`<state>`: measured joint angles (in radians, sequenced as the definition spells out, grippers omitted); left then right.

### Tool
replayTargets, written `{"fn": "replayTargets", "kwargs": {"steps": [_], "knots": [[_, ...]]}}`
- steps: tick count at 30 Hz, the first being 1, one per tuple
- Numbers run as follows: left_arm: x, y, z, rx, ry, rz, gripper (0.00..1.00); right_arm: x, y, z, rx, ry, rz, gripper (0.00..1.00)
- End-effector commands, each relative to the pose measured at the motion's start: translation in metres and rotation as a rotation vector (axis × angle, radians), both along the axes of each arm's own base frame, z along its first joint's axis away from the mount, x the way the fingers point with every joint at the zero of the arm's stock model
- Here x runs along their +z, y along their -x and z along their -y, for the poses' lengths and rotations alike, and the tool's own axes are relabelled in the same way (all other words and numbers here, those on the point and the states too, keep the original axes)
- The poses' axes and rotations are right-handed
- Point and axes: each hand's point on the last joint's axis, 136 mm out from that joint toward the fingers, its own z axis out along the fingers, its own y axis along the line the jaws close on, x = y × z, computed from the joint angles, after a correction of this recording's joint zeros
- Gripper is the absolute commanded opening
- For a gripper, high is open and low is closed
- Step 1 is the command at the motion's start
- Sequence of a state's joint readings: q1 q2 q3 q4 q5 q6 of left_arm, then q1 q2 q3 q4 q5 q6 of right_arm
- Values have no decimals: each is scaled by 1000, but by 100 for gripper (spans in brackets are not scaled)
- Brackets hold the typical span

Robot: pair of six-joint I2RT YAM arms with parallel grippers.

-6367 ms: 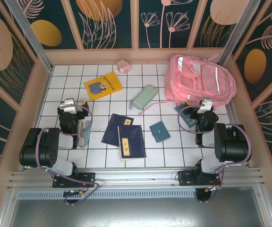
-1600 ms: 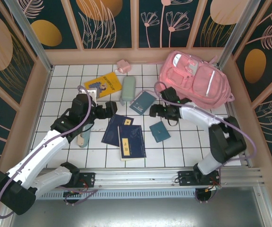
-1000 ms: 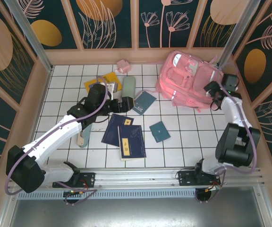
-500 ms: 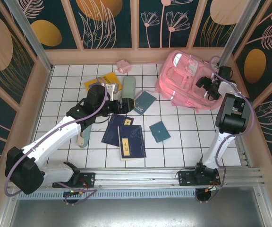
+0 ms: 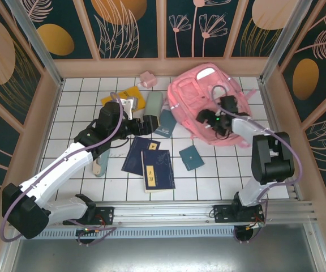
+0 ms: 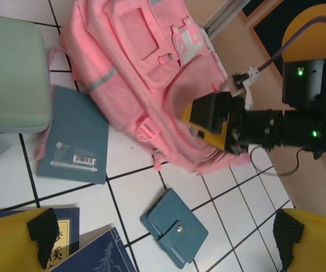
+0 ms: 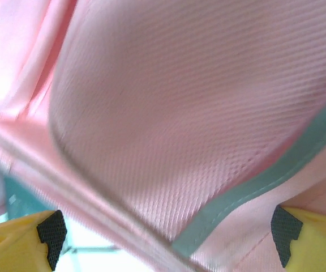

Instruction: Pack the student bag

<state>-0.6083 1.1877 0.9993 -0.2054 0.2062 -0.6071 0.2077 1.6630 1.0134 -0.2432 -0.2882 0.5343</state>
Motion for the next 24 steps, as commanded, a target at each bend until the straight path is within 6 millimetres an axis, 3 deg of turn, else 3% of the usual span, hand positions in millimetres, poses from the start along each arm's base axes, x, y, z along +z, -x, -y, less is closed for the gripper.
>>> {"fn": "replayTargets", "kwargs": {"steps": [1, 4, 8, 14, 17, 22, 24], "knots": [[1, -5, -8, 49, -27, 14, 99, 7, 37, -55, 42, -119, -119, 96], [-10, -11, -15, 100, -58, -7, 99, 38, 34, -69, 108, -68, -52, 96], [-29, -21, -13, 130, -47, -50, 98, 68, 36, -44, 96, 55, 17, 90], [-59, -47, 10, 121, -6, -168, 94, 62, 68, -65, 98, 130, -29, 73], [-70, -66, 28, 103, 31, -233, 92, 65, 72, -39, -56, 204, 0, 67], [-90, -89, 55, 86, 74, -317, 87, 79, 78, 12, -277, 67, 61, 55], [-110, -95, 65, 77, 49, -356, 86, 76, 82, 23, -319, -3, 53, 53]]}}
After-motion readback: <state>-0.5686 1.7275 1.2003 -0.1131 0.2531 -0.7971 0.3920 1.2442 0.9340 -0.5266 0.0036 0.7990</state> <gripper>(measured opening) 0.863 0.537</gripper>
